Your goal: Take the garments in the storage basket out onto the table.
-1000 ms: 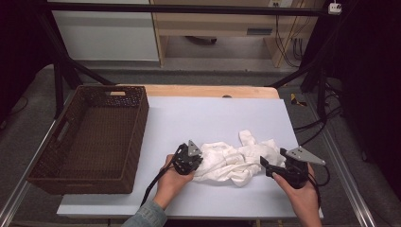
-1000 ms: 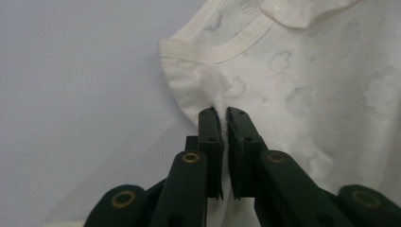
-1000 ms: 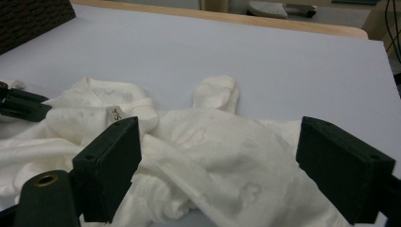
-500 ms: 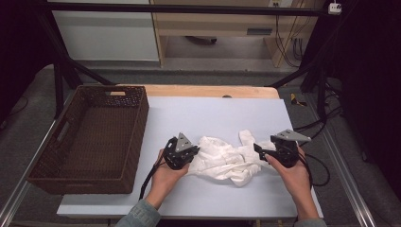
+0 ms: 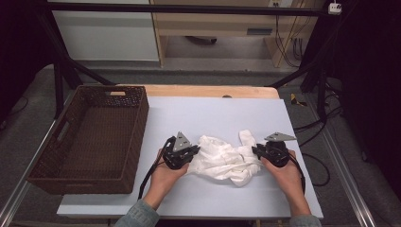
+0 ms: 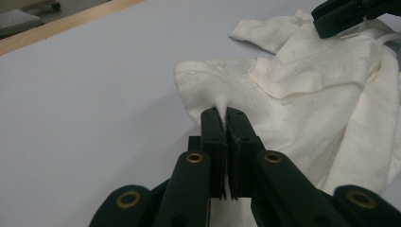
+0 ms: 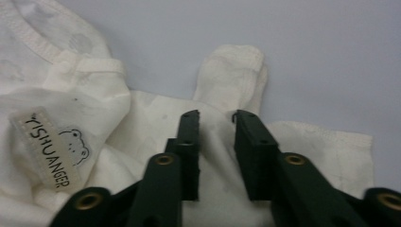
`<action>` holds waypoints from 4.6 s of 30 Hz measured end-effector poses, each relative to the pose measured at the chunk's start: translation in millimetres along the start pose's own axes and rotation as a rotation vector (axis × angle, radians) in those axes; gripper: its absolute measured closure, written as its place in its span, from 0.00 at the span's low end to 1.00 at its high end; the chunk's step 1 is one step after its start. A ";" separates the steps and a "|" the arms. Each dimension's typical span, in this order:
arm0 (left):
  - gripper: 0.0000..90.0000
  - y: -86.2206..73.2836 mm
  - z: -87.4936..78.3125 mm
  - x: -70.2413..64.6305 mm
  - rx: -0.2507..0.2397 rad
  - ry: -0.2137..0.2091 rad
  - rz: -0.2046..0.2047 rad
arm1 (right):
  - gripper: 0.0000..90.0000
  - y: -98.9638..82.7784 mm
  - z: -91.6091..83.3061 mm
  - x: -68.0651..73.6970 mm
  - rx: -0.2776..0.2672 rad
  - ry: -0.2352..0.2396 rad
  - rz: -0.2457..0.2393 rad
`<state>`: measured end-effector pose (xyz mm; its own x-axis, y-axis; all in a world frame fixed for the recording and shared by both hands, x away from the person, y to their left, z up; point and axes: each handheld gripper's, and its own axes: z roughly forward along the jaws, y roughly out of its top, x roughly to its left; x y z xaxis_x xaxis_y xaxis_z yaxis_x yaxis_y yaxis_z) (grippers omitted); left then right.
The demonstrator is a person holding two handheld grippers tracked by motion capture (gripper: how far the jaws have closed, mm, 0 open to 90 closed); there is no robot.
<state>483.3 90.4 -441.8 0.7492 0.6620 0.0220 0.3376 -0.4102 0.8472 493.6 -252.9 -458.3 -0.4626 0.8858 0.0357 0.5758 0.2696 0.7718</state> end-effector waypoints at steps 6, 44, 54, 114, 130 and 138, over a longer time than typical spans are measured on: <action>0.97 -0.9 -3.6 4.4 -0.008 0.005 -0.012 | 0.99 -0.5 -12.5 1.1 -0.037 -0.007 -0.005; 0.97 3.3 -15.6 -4.4 -0.038 -0.003 0.011 | 0.81 -53.1 -64.1 -9.6 -0.065 -0.039 0.031; 0.97 4.9 -16.8 -7.1 -0.047 -0.010 0.013 | 0.45 -40.7 -65.2 8.0 -0.172 0.012 -0.042; 0.97 29.7 -29.3 0.6 -0.132 0.018 0.001 | 0.98 11.7 -55.6 27.6 -0.241 -0.022 -0.071; 0.97 74.8 -46.0 17.0 -0.196 0.113 0.049 | 0.98 65.3 -79.7 29.5 -0.364 -0.084 -0.079; 0.97 96.3 -60.0 31.5 -0.252 0.189 0.024 | 0.98 83.9 -86.7 42.5 -0.409 -0.073 -0.087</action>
<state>505.2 109.3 -327.7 0.6282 0.7684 0.1221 0.1515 -0.2747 0.9495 463.9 -225.4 -336.9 -0.4400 0.8949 -0.0747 0.2153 0.1859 0.9587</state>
